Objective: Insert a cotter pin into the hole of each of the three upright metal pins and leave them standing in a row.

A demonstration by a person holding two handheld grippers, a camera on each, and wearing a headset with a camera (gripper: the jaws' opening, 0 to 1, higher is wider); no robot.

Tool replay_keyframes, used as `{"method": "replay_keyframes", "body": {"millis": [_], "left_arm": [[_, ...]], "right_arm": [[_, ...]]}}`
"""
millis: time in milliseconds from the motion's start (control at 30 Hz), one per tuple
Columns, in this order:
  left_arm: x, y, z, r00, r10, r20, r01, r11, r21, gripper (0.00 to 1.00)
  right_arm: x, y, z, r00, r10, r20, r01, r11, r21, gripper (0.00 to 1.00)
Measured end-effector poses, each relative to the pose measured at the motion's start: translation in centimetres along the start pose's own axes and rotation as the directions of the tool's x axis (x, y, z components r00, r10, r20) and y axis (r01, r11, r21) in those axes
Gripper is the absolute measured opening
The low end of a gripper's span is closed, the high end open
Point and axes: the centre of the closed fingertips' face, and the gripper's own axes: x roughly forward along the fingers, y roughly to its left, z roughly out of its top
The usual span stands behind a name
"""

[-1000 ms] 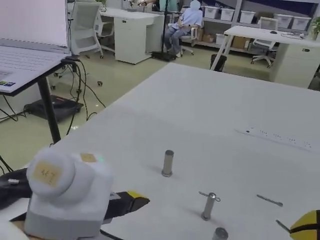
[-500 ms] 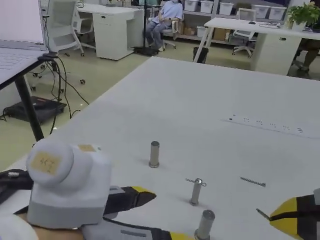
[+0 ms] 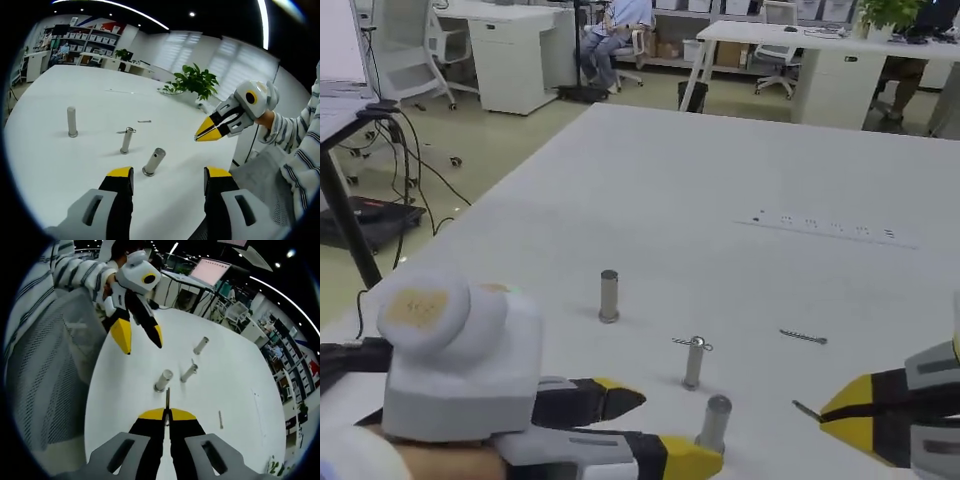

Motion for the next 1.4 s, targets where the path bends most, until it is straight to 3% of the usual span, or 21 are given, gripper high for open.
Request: {"method": "replay_keyframes", "body": {"millis": [533, 933, 1233, 1400], "left_arm": [[1.0, -1.1, 0.1, 0.9986, -0.053, -0.006, 0.053, 0.997, -0.049, 0.42], [1.1, -0.5, -0.7, 0.999, -0.043, -0.008, 0.043, 0.997, -0.067, 0.39], [1.2, -1.2, -0.1, 0.9971, -0.075, 0.012, 0.075, 0.994, -0.085, 0.33], [1.4, -1.2, -0.3, 0.9976, -0.069, -0.011, 0.068, 0.996, -0.064, 0.32]], "right_arm": [[0.2, 1.4, 0.9, 0.9996, -0.021, 0.016, 0.022, 1.0, -0.018, 0.03], [1.1, 2.5, 1.8, 0.9995, -0.018, 0.025, 0.019, 0.999, -0.026, 0.03], [1.5, 2.7, 2.5, 0.9993, -0.02, 0.031, 0.021, 0.999, -0.04, 0.03], [1.6, 2.7, 2.6, 0.9993, -0.024, 0.028, 0.026, 0.999, -0.043, 0.03]]}}
